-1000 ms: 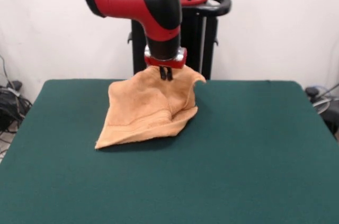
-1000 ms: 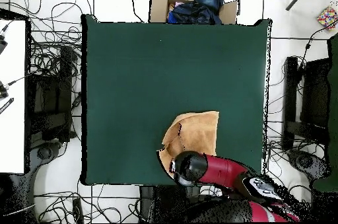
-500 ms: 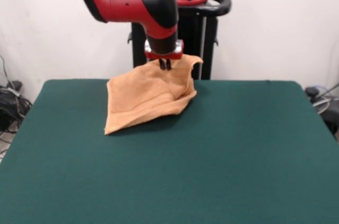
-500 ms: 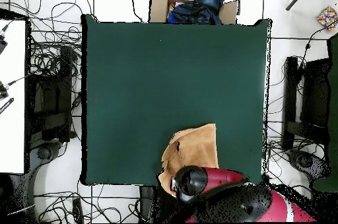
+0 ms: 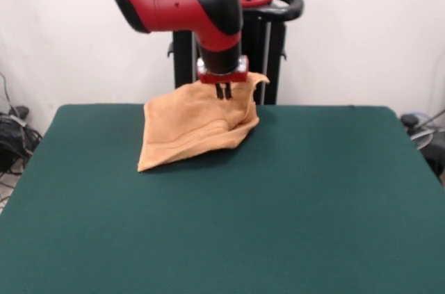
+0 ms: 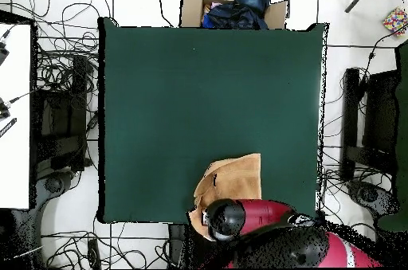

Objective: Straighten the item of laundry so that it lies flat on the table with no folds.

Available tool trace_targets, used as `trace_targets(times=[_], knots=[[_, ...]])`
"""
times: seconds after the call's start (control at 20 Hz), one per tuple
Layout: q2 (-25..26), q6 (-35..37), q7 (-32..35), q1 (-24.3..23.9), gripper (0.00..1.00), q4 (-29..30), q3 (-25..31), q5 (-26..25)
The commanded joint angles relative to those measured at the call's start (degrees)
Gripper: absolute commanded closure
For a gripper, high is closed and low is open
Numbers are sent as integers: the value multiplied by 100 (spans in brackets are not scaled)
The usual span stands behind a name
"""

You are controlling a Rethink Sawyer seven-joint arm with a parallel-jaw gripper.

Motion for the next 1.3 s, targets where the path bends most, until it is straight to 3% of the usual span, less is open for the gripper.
trace_targets(times=[0.05, 0.35, 0.5, 0.7, 1.05, 1.3], knots=[[-775, -1671, 962, 303, 100, -554, 418, 78], [-1197, -1491, 808, 97, 100, -561, 653, 458], [-1398, -1391, 921, 539, 100, -672, 107, 636], [-1270, -1289, 921, 651, 100, -790, -202, 725], [-1294, -1165, 833, 520, 100, -681, -50, 853], [-1864, -653, 691, 390, 100, -468, 79, 1047]])
